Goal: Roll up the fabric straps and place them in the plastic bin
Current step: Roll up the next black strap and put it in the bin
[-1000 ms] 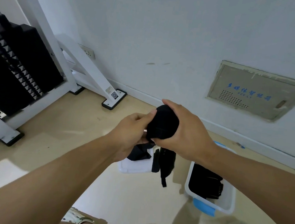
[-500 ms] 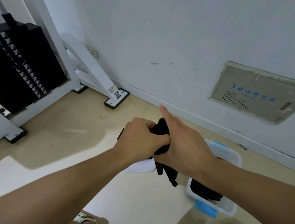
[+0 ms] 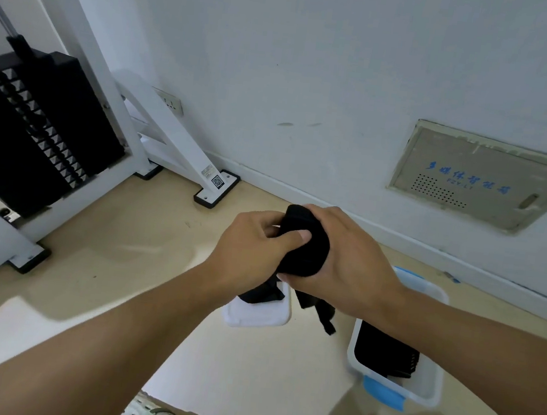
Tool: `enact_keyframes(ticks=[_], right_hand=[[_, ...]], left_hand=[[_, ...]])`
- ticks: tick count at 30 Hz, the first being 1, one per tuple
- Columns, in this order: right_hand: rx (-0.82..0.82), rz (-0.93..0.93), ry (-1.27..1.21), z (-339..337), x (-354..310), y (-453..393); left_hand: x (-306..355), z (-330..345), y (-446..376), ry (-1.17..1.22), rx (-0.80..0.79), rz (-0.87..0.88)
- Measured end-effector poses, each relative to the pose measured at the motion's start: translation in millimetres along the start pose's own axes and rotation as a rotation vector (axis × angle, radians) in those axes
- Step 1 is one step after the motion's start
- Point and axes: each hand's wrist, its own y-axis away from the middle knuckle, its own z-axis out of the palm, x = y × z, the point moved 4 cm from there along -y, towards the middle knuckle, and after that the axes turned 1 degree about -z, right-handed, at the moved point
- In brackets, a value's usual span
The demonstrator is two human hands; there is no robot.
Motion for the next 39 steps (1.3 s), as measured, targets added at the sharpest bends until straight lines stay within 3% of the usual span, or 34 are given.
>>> enact_keyframes(ticks=[4,8,11,16,23,28,29,33,39], right_hand=[[-0.007,0.036,0.047,-1.0,2.7,-3.5],[-0.021,0.064,0.07,-2.4,2.9,-3.2],[-0.039,0.07,0.134,-5.1,-1.3,-2.2],[-0.048,0.022,0.155,-6.2,-7.9,1.4],[-0.078,-0.02,-0.079,-17.4,2.4,6.0],[0.06,-0.043,-0.134,-17.7,2.4,6.0],[0.07,-0.034,-0.105,-17.9,2.4,4.4],[-0.01,-0.007,0.058,-16.5,1.2,0.2],[-0.062,0.013,0.153,-9.8,-9.9,2.7]], left_hand=[[-0.7,-0.4,3.0,-0.106,0.181,0.184],[-1.1,3.7,4.7,-0.154,0.209,0.281],[-3.5,5.9,5.0,-0.095,0.187,0.182],[-5.5,6.9,0.5,0.311,0.042,-0.109],[3.3,-2.4,-3.8,0.526,-0.142,-0.189],[0.1,1.5,-2.5,0.599,-0.225,-0.2],[-2.4,2.3,-3.1,0.546,-0.175,-0.157],[-4.1,-0.2,-0.4,-0.044,0.171,0.141],[-7.3,13.9,6.5,-0.053,0.115,0.034]])
